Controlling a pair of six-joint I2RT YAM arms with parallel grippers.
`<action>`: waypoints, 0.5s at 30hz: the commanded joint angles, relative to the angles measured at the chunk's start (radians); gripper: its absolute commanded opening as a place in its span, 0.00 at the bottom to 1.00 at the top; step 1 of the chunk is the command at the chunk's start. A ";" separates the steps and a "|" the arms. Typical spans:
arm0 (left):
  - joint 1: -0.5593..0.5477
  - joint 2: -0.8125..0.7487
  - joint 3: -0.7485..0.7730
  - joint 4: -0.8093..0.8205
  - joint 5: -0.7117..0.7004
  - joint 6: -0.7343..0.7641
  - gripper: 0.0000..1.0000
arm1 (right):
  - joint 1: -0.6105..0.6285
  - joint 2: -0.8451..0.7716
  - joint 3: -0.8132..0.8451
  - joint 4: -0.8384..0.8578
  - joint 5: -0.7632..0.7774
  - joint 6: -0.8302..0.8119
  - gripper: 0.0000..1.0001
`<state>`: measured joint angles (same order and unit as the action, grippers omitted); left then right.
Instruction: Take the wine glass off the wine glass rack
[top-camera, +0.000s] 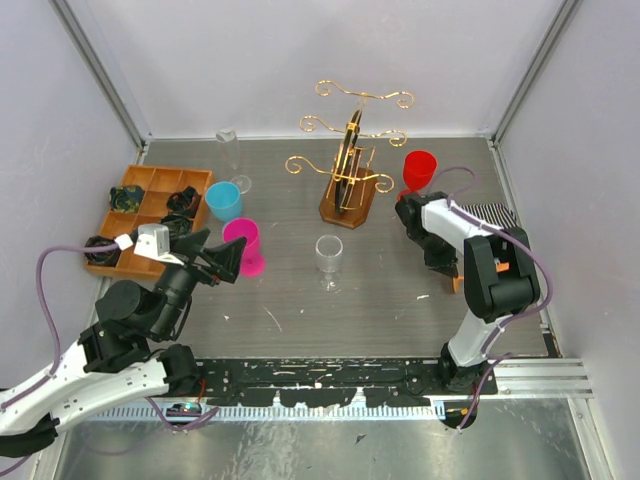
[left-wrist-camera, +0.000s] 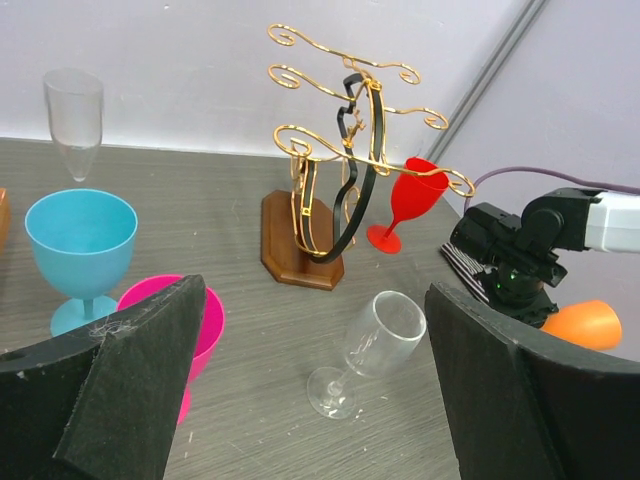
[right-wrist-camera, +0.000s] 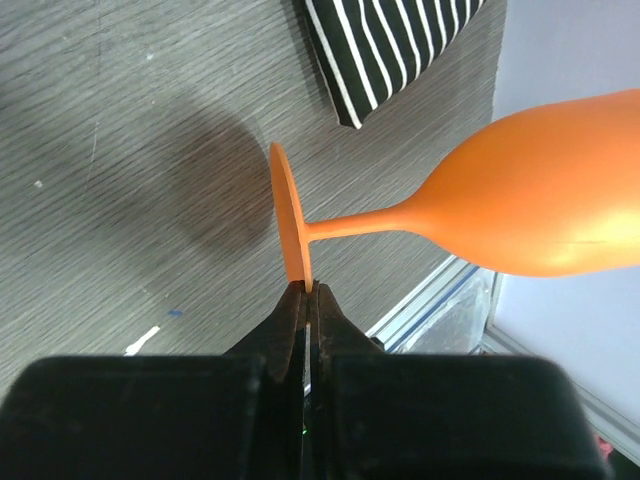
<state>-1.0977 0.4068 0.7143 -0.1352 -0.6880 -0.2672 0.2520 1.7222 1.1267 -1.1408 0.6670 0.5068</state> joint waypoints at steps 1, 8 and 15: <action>-0.001 -0.016 -0.010 -0.019 -0.018 -0.012 0.97 | 0.034 0.030 -0.012 0.037 0.114 0.060 0.01; -0.001 -0.026 0.025 -0.071 -0.019 -0.001 0.97 | 0.106 0.199 0.023 0.031 0.173 0.125 0.01; -0.001 -0.089 0.037 -0.119 -0.046 0.027 0.97 | 0.169 0.276 0.058 0.039 0.169 0.161 0.01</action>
<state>-1.0977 0.3565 0.7181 -0.2237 -0.7006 -0.2607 0.3965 1.9778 1.1400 -1.1694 0.8783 0.5835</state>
